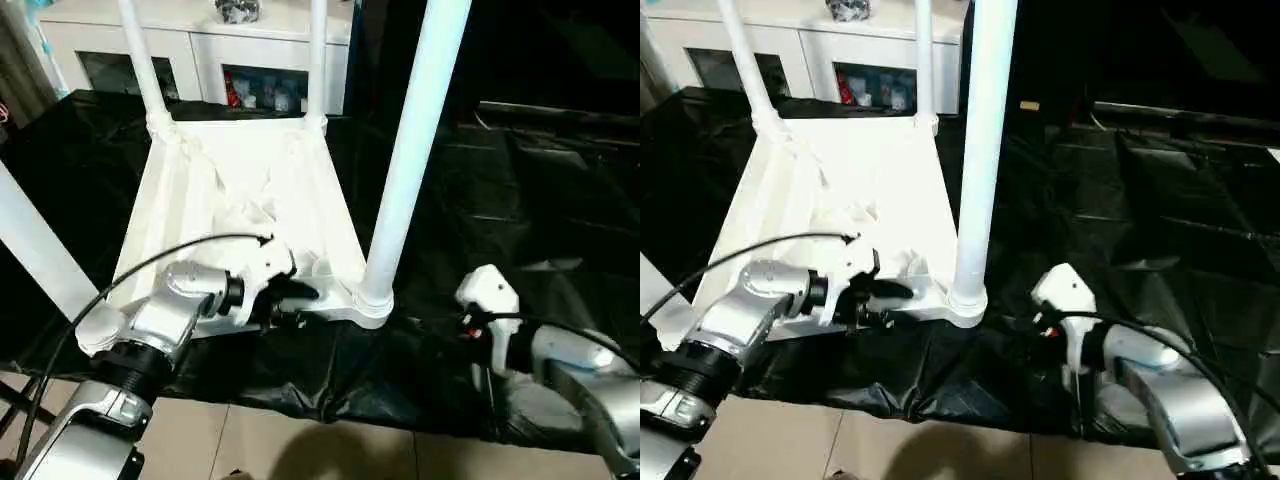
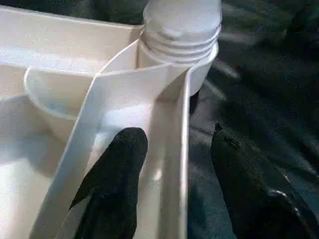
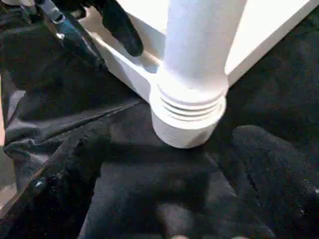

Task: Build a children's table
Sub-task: Rotate leg to tighten

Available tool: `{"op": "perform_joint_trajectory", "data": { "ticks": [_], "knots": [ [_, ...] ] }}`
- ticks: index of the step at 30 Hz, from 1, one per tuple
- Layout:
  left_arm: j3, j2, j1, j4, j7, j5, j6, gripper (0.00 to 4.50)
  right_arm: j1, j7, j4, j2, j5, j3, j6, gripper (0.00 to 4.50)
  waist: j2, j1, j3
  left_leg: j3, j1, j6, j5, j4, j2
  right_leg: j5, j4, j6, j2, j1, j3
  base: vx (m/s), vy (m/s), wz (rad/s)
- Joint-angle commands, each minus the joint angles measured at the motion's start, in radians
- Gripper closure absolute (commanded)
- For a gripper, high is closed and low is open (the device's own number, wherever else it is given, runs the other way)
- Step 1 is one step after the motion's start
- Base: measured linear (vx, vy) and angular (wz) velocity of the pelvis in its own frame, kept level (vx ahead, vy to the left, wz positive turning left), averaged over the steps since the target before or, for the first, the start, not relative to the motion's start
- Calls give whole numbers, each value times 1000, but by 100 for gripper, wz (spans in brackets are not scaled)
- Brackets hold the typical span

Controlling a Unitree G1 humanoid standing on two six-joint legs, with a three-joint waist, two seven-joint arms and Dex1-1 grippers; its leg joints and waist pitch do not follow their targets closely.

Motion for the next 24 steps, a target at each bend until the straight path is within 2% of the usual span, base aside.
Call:
{"op": "perform_joint_trajectory", "data": {
  "ticks": [1, 4, 7, 8, 10, 14, 17, 19, 21, 22, 24],
  "knots": [
    [-9, 1, -22, 18, 2, 19, -16, 199, -6, -6, 5, -3, -4, 5, -4, 0, 5, 3, -60, -31, 15, 16, -262, -70, 54, -227, -76, -202, -72, 48, 48, 0, 0, 0],
    [1, -15, -42, 73, 4, 18, -37, 236, -7, -12, 0, 8, -8, 13, 1, 0, 9, 5, -62, -30, 13, 27, -235, -67, 53, -209, -72, -211, -75, 51, 49, 0, 0, 0],
    [-5, -16, -48, 88, -4, 21, -34, 247, -6, -13, -2, 10, -9, 16, 1, 0, 12, 5, -60, -29, 14, 30, -237, -67, 53, -229, -75, -210, -73, 49, 47, 0, 0, 0],
    [-9, -15, -51, 95, -9, 24, -35, 274, -5, -13, -2, 11, -10, 16, 1, 0, 13, 6, -60, -31, 14, 27, -244, -68, 55, -239, -75, -209, -75, 50, 47, 0, 0, 0],
    [-17, -14, -57, 111, -14, 37, -44, 274, 0, -9, -5, 8, -10, 16, 0, 0, 13, 6, -60, -31, 15, 26, -250, -69, 55, -246, -76, -207, -74, 49, 47, 0, 0, 0],
    [-37, -6, -69, 138, -20, 68, -60, 316, 8, -5, -5, 1, -12, 13, -2, 0, 14, 5, -59, -31, 15, 24, -258, -70, 55, -259, -78, -201, -75, 48, 48, 0, 0, 0],
    [-46, -4, -72, 145, -25, 78, -63, 325, 8, -5, -5, 1, -14, 13, -1, 0, 13, 5, -59, -31, 15, 25, -257, -70, 55, -269, -79, -198, -76, 49, 48, 0, 0, 0],
    [-51, -2, -73, 143, -28, 83, -60, 354, 7, -6, -4, 2, -15, 15, -1, 0, 12, 4, -59, -31, 15, 26, -259, -70, 55, -279, -80, -195, -76, 48, 47, 0, 0, 0],
    [-51, -4, -77, 141, -31, 86, -49, 359, 1, -5, 1, 4, -15, 17, -1, 0, 13, 4, -59, -31, 15, 27, -259, -70, 55, -302, -82, -188, -77, 48, 48, 0, 0, 0],
    [-51, -5, -79, 140, -33, 86, -44, 363, -2, -3, 4, 7, -13, 17, 0, 0, 10, 4, -59, -31, 15, 28, -258, -69, 55, -306, -82, -186, -77, 47, 48, 0, 0, 0],
    [-51, -5, -80, 139, -35, 86, -41, 393, -4, -2, 7, 9, -11, 17, 0, 0, 13, 4, -59, -31, 15, 28, -260, -70, 55, -315, -83, -183, -76, 46, 47, 0, 0, 0]
  ]
}}
